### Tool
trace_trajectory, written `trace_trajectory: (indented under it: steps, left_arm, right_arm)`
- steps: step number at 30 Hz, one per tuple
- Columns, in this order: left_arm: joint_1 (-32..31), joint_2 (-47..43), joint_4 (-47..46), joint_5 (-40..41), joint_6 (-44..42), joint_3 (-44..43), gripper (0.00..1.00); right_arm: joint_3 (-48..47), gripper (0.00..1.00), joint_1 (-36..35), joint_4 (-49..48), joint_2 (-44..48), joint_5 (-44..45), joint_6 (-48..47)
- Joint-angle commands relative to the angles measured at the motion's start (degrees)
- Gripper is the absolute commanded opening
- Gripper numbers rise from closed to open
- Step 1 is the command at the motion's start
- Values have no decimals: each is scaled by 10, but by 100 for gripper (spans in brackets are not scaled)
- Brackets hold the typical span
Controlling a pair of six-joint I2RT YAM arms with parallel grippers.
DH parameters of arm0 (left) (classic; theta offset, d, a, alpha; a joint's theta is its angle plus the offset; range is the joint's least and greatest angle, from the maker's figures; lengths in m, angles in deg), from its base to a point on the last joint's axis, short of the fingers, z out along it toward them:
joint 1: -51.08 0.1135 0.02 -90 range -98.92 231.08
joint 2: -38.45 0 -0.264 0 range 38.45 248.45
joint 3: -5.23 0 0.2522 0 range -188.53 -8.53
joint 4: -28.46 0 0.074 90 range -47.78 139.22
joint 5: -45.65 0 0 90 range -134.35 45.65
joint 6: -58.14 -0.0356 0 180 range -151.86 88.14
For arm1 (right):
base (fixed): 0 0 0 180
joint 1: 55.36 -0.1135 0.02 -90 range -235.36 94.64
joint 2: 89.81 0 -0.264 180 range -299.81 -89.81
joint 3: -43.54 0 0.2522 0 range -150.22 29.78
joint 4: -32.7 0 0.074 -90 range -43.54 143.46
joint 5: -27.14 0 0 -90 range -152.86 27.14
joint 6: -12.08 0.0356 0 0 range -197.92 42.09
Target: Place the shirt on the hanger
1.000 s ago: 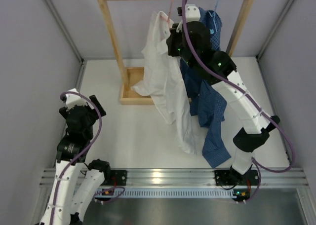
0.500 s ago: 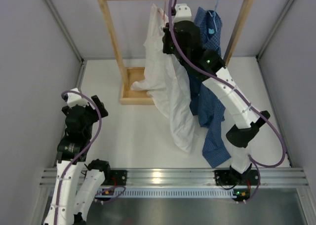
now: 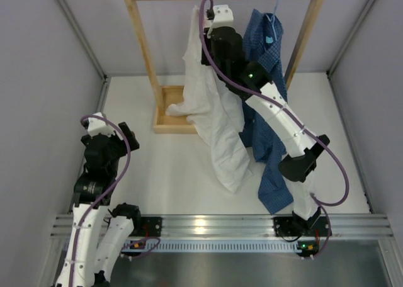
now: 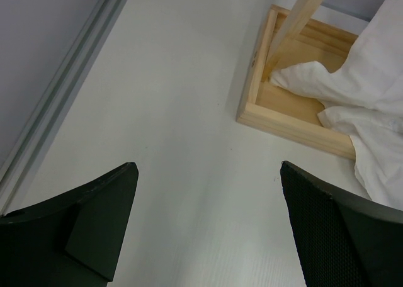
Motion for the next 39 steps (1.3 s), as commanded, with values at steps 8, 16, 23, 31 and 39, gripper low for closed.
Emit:
trace_trajectory:
  steps: [8,16,23,31,39]
  left_arm:
    - [4,3,-30,26,3,4,98]
    - [4,1,-30,33,3,4,98]
    - [4,1,-30,33,-3,0,98]
    - [3,-18,-25,44,-13,-1,98]
    - [-12,-85,-3,42,-27,-1,98]
  right_arm:
    - [6,1,-37,-58,3,62,14]
    - [92,59,-70,-73,100,44,58]
    - [340,100,-70,-62,296,-48,22]
    - [632,99,-71,-41,586,47,-44]
    - [718,100,-72,85,773,114,-26]
